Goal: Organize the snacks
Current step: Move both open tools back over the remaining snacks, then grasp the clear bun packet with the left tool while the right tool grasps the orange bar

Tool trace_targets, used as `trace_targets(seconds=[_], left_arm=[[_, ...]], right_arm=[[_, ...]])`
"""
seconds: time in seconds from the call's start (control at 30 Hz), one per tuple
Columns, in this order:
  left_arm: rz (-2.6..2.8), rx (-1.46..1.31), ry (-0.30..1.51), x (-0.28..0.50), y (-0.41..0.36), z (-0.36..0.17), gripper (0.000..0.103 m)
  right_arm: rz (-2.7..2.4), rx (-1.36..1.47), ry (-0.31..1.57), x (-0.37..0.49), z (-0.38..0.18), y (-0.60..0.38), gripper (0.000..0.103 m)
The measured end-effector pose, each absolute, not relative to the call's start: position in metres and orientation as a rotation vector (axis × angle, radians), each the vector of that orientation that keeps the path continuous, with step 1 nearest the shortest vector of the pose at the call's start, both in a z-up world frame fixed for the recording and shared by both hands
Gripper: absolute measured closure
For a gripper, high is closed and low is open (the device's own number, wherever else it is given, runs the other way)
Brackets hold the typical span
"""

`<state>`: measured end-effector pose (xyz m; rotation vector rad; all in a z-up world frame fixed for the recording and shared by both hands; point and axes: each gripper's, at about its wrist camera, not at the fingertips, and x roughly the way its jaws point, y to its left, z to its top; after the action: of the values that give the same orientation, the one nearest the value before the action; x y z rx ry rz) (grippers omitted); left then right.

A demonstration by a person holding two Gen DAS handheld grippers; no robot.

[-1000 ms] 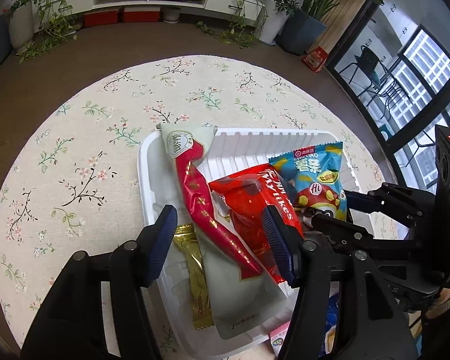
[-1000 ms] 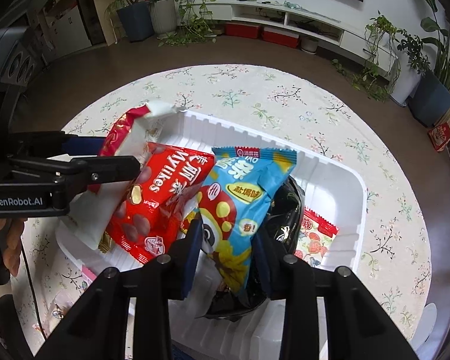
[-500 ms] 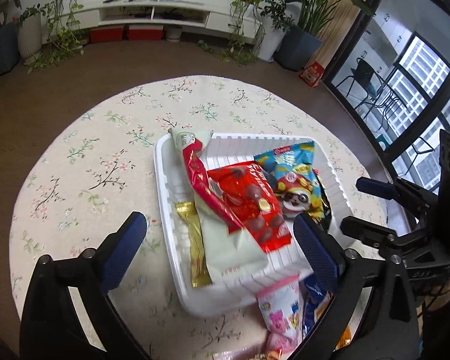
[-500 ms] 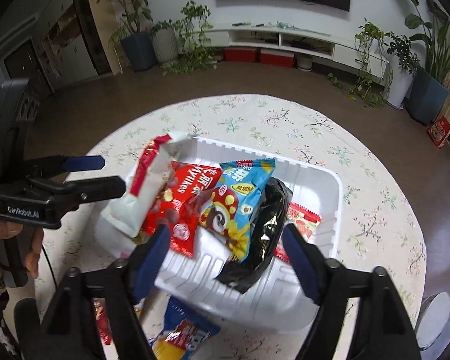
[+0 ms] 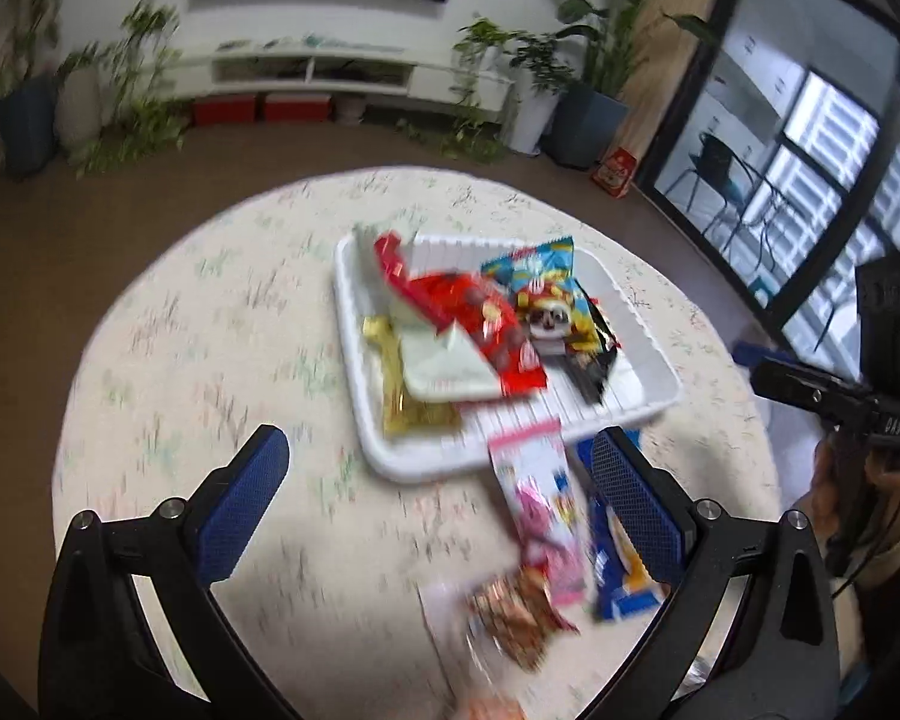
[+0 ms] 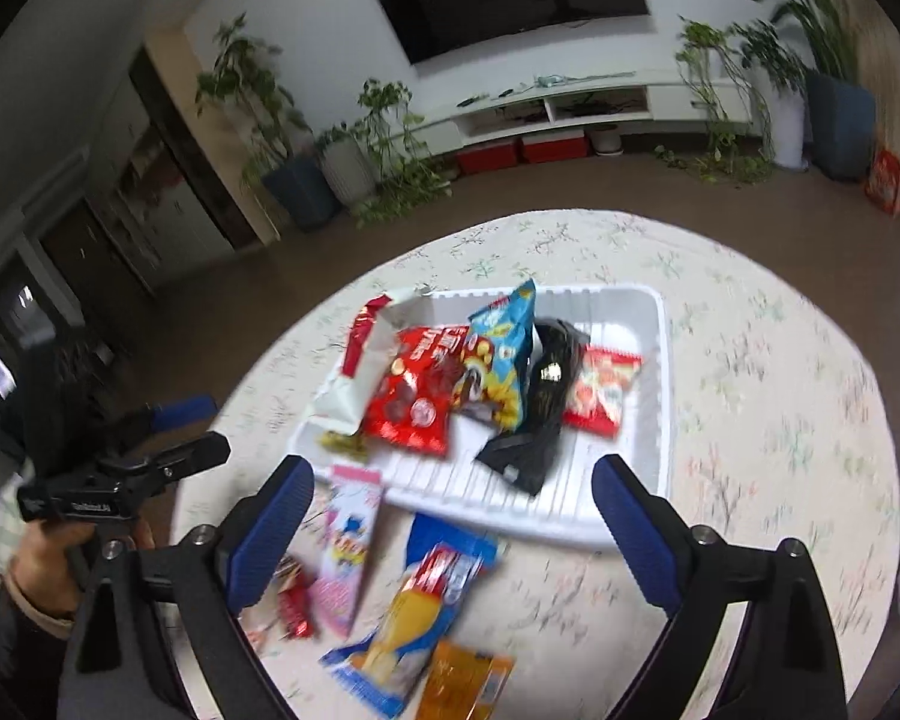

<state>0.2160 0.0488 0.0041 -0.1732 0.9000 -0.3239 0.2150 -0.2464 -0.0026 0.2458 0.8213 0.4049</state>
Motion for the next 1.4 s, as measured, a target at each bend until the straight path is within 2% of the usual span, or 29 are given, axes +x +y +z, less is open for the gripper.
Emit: trace_targets(seconds=[0.33, 0.53, 0.83, 0.93, 1.1, 1.3, 1.4], left_arm=[[-0.264, -0.135, 0.978, 0.133, 0.048, -0.029, 0.001], [-0.235, -0.08, 0.984, 0.105, 0.035, -0.043, 0.001], [-0.22, -0.053, 1.012, 0.112, 0.026, -0.051, 0.001], [-0.215, 0.003, 1.038, 0.121, 0.017, -0.057, 0.001], [-0.213, 0.059, 1.061, 0.13, 0.011, -0.064, 0.002], [-0.213, 0.082, 1.093, 0.14, 0.014, -0.074, 0.013], [-0.216, 0.084, 1.119, 0.144, 0.018, -0.08, 0.022]], right_arm=[[0.323, 0.354, 0.851, 0.127, -0.036, -0.268, 0.007], [0.294, 0.317, 0.856, 0.086, -0.047, -0.266, 0.007], [0.302, 0.273, 0.889, 0.059, -0.06, -0.254, 0.007], [0.302, 0.255, 0.909, 0.058, -0.064, -0.249, 0.011], [0.294, 0.253, 0.911, 0.058, -0.065, -0.249, 0.011], [0.288, 0.246, 0.919, 0.061, -0.066, -0.25, 0.014], [0.29, 0.243, 0.929, 0.063, -0.068, -0.248, 0.015]])
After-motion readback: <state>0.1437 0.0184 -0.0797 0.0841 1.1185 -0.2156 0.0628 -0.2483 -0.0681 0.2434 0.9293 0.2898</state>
